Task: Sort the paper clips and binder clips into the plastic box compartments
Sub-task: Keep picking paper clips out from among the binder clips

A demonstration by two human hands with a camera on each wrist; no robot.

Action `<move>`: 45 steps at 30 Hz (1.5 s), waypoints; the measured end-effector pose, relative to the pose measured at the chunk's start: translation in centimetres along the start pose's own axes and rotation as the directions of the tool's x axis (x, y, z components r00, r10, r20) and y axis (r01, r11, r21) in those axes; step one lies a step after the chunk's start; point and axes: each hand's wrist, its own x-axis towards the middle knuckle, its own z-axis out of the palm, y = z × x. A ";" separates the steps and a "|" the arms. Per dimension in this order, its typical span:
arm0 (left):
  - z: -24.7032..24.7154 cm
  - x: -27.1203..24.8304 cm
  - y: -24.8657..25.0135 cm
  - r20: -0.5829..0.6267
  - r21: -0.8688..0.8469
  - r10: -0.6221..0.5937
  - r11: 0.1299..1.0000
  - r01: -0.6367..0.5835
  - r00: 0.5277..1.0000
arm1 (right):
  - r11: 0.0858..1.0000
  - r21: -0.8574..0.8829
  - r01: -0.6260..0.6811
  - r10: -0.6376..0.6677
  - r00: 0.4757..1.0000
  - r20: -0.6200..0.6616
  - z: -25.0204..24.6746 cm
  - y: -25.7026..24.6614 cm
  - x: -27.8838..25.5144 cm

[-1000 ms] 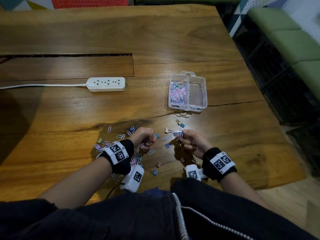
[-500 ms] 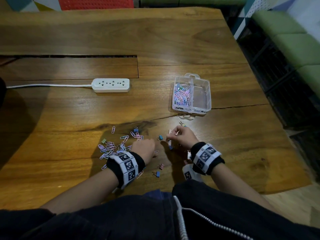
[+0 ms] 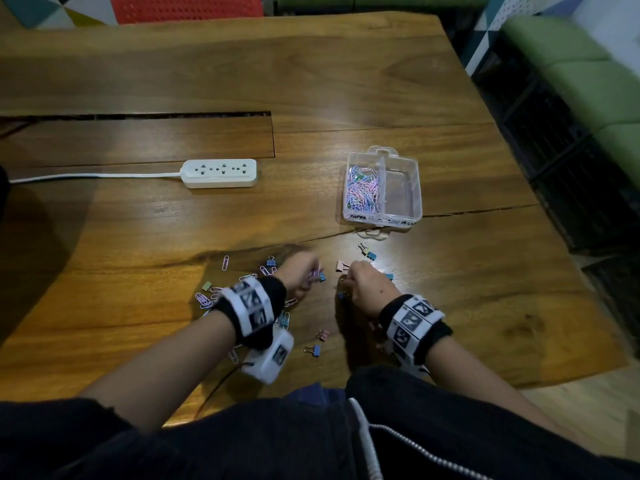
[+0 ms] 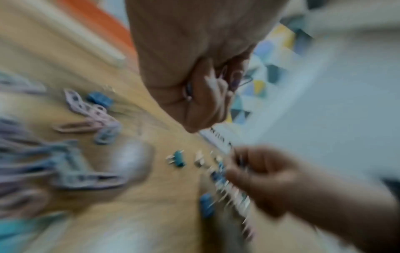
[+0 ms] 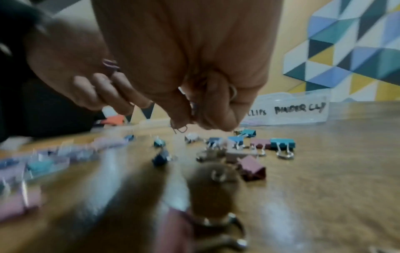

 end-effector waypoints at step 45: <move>-6.6 -2.7 -4.4 -0.174 0.785 0.043 0.610 0.112 0.984 | 0.980 0.063 0.190 -0.192 0.981 0.023 1.0 -3.4 2.5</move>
